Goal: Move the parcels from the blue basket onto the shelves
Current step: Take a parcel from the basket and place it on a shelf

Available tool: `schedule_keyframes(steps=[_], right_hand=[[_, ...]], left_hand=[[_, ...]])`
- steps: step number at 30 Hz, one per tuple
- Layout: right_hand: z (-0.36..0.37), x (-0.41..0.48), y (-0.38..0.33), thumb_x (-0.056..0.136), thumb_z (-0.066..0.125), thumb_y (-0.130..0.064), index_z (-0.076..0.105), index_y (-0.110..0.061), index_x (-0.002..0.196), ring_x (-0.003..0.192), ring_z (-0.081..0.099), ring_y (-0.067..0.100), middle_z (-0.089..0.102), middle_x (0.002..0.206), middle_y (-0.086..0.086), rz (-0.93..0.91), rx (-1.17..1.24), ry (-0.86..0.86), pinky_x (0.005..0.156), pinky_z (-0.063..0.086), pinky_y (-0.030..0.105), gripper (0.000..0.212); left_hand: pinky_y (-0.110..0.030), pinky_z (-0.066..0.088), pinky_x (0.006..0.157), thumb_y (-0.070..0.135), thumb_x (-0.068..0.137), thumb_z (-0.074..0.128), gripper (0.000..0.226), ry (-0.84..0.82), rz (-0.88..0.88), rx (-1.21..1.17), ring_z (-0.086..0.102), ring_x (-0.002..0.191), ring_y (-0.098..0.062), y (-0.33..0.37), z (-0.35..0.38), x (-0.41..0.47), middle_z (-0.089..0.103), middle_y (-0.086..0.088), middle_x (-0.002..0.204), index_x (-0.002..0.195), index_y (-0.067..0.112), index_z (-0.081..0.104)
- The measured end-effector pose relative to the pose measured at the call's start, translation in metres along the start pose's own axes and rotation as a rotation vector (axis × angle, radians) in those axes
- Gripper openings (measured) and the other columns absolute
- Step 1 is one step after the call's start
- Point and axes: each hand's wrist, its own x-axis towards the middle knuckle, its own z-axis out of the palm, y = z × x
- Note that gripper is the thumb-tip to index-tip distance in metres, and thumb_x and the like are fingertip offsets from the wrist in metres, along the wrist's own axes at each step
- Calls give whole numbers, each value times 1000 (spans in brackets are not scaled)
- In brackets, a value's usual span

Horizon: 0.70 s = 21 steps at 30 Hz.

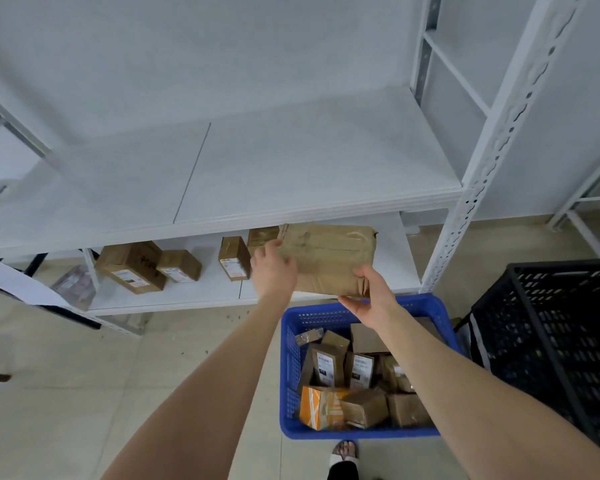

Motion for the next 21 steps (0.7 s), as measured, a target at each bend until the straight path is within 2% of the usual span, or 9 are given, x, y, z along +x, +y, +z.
schedule_keyframes(steps=[2, 4, 6, 8, 12, 14, 16, 19, 21], right_hand=[[3, -4, -5, 82, 66, 2, 53, -11, 121, 98, 63, 30, 56, 120, 12, -96, -154, -44, 79, 58, 36, 43], [9, -10, -8, 75, 65, 13, 43, -21, 130, 98, 61, 24, 51, 124, 8, -309, -497, -73, 65, 57, 27, 68], [14, -18, -11, 70, 67, 14, 38, -32, 131, 100, 54, 19, 40, 129, 6, -545, -845, -67, 59, 51, 18, 82], [16, -27, -13, 74, 67, 11, 35, -33, 136, 99, 50, 17, 30, 135, 4, -732, -1111, -41, 66, 46, 13, 82], [9, -31, -14, 80, 70, -2, 32, -30, 140, 103, 58, 28, 24, 141, 3, -963, -1428, 9, 81, 52, 29, 77], [4, -32, -17, 77, 76, -12, 34, -29, 138, 105, 56, 23, 28, 139, 0, -941, -1412, -19, 85, 50, 31, 76], [0, -31, -18, 78, 78, -28, 38, -28, 135, 104, 52, 14, 38, 131, -3, -842, -1237, -77, 83, 45, 25, 69], [2, -31, -22, 89, 59, -50, 42, -25, 132, 102, 56, 16, 53, 127, 3, -538, -832, -60, 81, 46, 29, 52], [0, -28, -30, 90, 54, -56, 41, -21, 136, 109, 56, 24, 51, 132, 7, -341, -710, 35, 89, 49, 39, 60]], left_hand=[[-36, 45, 91, 35, 93, 52, 46, -56, -123, -169, 50, 114, -22, 7, -14, 9, 49, -7, 133, 134, 16, 46], [-39, 49, 91, 51, 91, 50, 55, -193, -251, -462, 55, 108, -22, 22, -24, 17, 55, -6, 126, 133, 16, 46], [-48, 52, 89, 65, 84, 51, 65, -326, -409, -650, 60, 105, -26, 38, -34, 21, 59, -7, 117, 127, 16, 49], [-53, 54, 86, 69, 76, 60, 69, -408, -510, -736, 62, 101, -32, 48, -40, 22, 60, -10, 113, 119, 16, 53], [-56, 53, 86, 48, 71, 74, 53, -522, -558, -822, 63, 102, -34, 53, -41, 17, 62, -13, 114, 110, 16, 56], [-58, 51, 85, 31, 65, 72, 53, -553, -539, -832, 63, 101, -34, 54, -39, 18, 61, -13, 119, 113, 15, 57], [-56, 51, 84, 19, 70, 63, 37, -502, -476, -816, 63, 89, -30, 56, -37, 16, 60, -10, 107, 107, 13, 58], [-36, 56, 67, 13, 81, 54, 22, -436, -396, -771, 59, 73, -21, 57, -39, 7, 58, -5, 93, 103, 17, 56], [-30, 53, 60, 14, 82, 54, 35, -455, -336, -767, 61, 79, -19, 53, -42, 6, 61, -5, 102, 117, 17, 56]])
